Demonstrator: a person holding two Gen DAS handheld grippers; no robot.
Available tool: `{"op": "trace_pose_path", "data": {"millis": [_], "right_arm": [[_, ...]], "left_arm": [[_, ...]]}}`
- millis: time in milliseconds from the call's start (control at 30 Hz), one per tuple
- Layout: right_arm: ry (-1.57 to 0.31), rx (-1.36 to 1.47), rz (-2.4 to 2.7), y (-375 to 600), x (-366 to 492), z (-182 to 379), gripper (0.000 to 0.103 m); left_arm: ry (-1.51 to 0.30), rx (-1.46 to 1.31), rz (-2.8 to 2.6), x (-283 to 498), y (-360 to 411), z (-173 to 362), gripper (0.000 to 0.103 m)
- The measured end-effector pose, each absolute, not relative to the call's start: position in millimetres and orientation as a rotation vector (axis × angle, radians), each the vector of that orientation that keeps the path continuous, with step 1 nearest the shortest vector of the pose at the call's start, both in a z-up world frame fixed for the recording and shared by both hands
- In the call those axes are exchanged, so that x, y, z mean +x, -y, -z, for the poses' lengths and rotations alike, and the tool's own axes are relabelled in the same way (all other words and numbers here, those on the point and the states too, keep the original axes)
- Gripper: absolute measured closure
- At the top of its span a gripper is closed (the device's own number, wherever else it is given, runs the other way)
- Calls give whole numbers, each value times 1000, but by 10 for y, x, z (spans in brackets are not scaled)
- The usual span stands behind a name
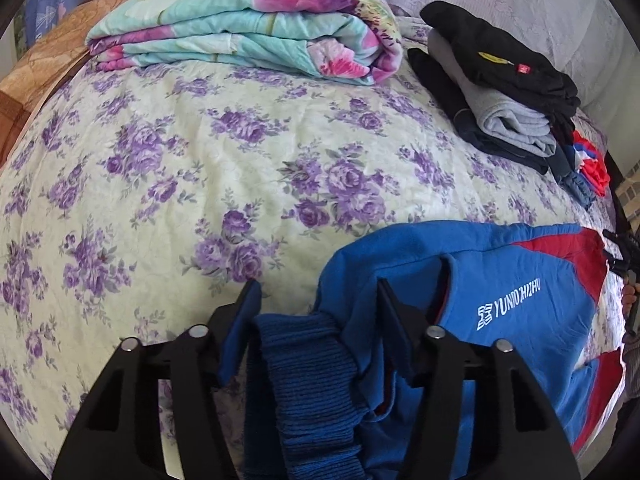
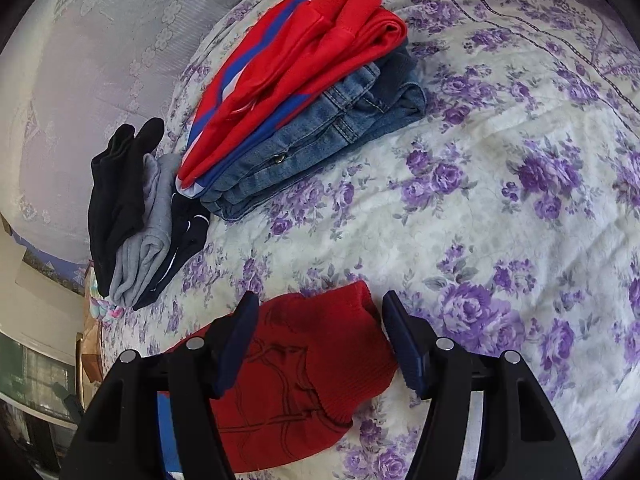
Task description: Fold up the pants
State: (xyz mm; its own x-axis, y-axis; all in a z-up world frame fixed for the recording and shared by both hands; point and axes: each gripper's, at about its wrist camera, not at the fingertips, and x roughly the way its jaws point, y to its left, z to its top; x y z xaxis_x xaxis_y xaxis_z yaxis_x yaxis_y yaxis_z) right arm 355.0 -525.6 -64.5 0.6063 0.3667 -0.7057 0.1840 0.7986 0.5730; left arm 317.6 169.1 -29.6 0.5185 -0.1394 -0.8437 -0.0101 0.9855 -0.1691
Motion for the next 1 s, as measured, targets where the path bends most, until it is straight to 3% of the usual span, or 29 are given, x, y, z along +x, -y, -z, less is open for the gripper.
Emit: {"op": "trace_pose_path", "data": {"millis": [133,367,533,733,767,800,867,1000], "right_arm": [[-951,600,-131,5215,3594,661,43],[-902,620,-149,5319,3482,487,43],[-957,452,-162,5140,3468,452,43],[-998,572,-180,5263,3648,737,43],[-985,592,-186,5271,3652,752,50],[-965,610,-197,5277,3646,752,64],[-933,621,-221,5256,3610,701,79],[-859,570,-225,5164,3416,429,85]], "left_arm": [[-1017,-151,90,3187,-1670,283,56],[-1024,-146,80,3207,-1658,290,56],[-1035,-150,81,3263,-1672,329,56],[-1046,-163,84,3292,-1687,345,56],[-1049,-167,83,3301,-1693,343,56],[-1050,-173,82,3308,-1696,338,56],[-1046,-181,82,3308,-1703,312,57],[-1000,-177,97,3242,-1689,197,61]]}}
